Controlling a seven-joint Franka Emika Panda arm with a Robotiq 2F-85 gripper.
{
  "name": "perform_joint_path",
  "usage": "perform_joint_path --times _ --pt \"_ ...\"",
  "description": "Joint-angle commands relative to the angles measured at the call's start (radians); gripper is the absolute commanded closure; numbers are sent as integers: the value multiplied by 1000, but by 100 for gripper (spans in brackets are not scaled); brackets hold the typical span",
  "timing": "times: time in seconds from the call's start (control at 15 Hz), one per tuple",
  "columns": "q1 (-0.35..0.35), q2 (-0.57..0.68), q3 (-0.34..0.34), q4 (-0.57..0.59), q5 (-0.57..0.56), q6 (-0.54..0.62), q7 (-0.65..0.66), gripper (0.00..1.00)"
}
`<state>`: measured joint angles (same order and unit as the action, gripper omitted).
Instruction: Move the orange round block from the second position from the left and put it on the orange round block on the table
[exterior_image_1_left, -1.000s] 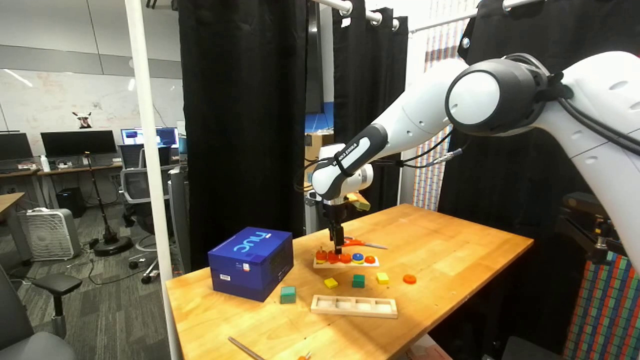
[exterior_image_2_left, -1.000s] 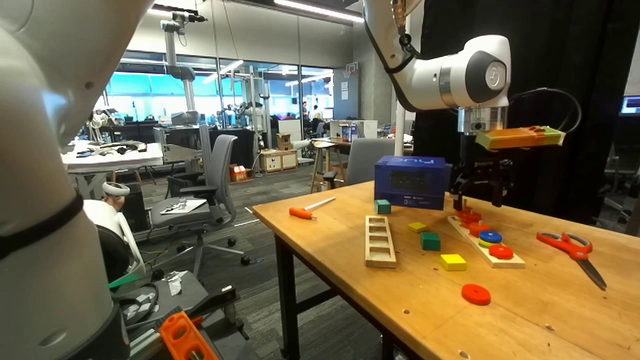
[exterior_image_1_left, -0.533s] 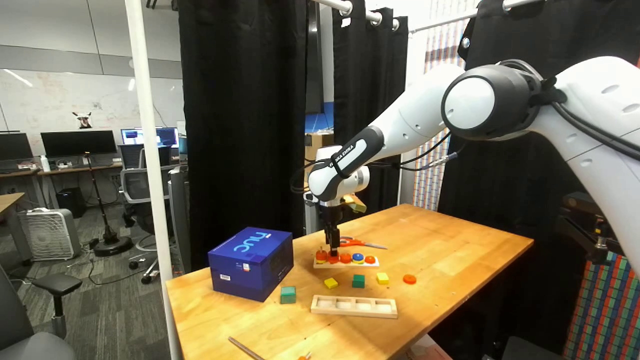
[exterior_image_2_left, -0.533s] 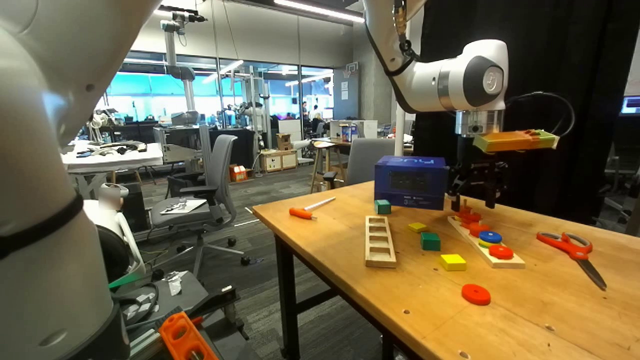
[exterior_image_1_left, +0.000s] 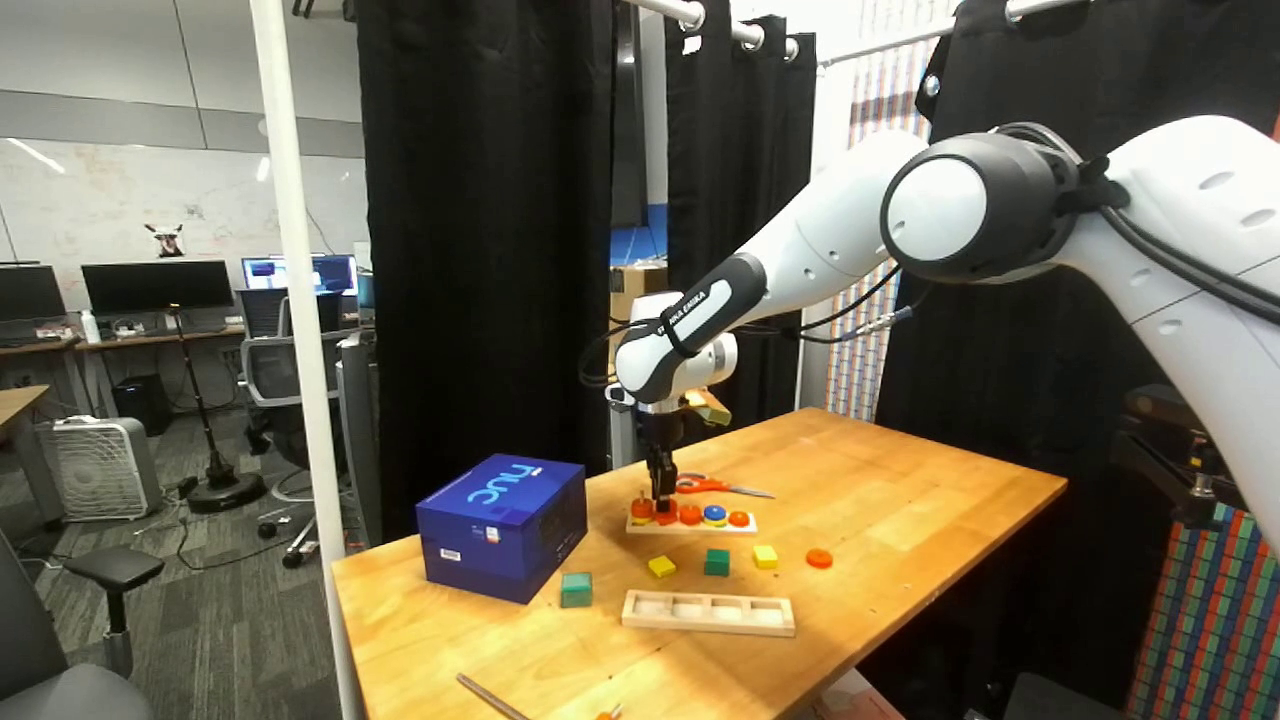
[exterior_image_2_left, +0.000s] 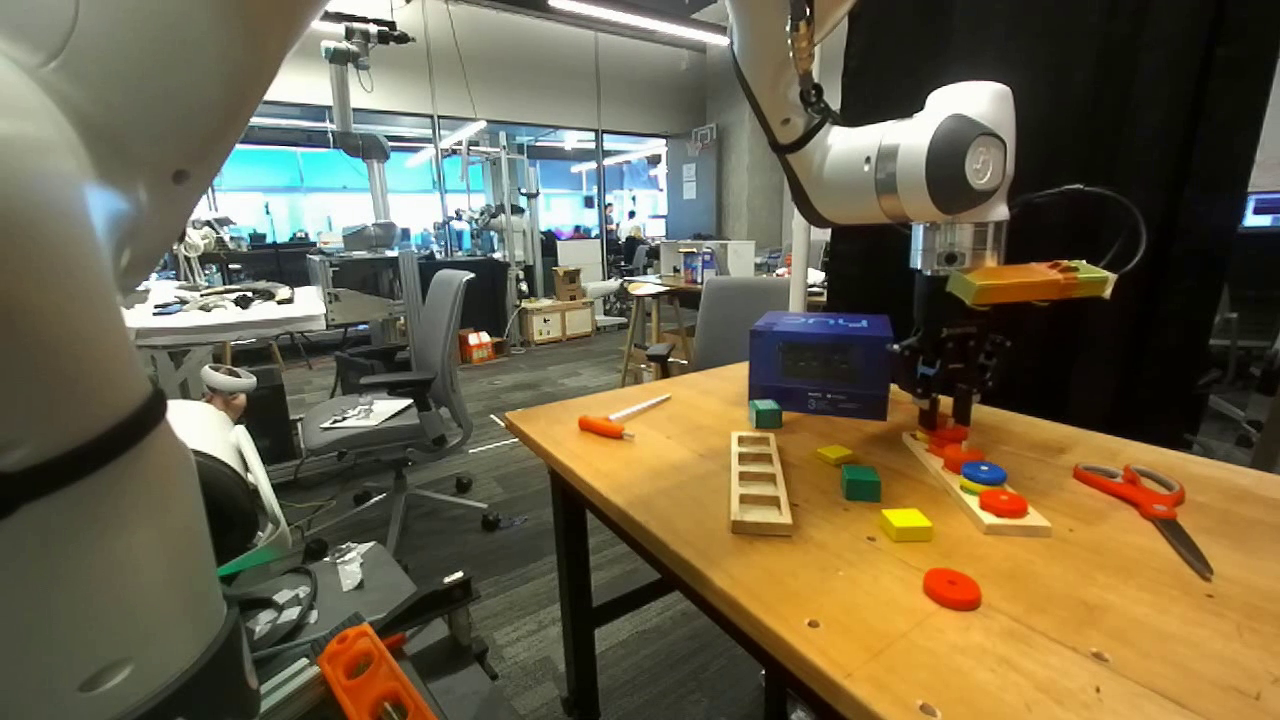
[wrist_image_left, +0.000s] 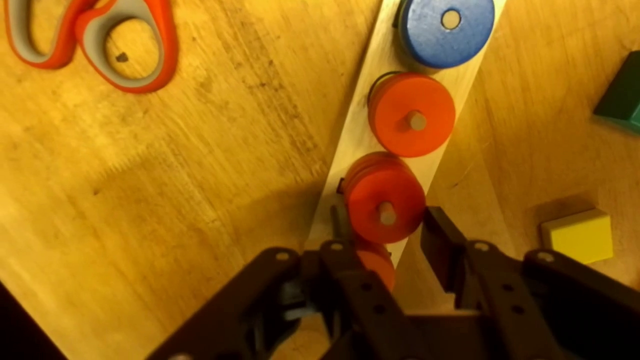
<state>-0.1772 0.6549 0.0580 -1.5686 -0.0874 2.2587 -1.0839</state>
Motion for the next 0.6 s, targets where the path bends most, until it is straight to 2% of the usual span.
perform_joint_path --times 0.0,0.53 --pt "-13 16 12 38 26 -18 -30 79" --pt "-16 -20 7 8 23 -22 -23 79"
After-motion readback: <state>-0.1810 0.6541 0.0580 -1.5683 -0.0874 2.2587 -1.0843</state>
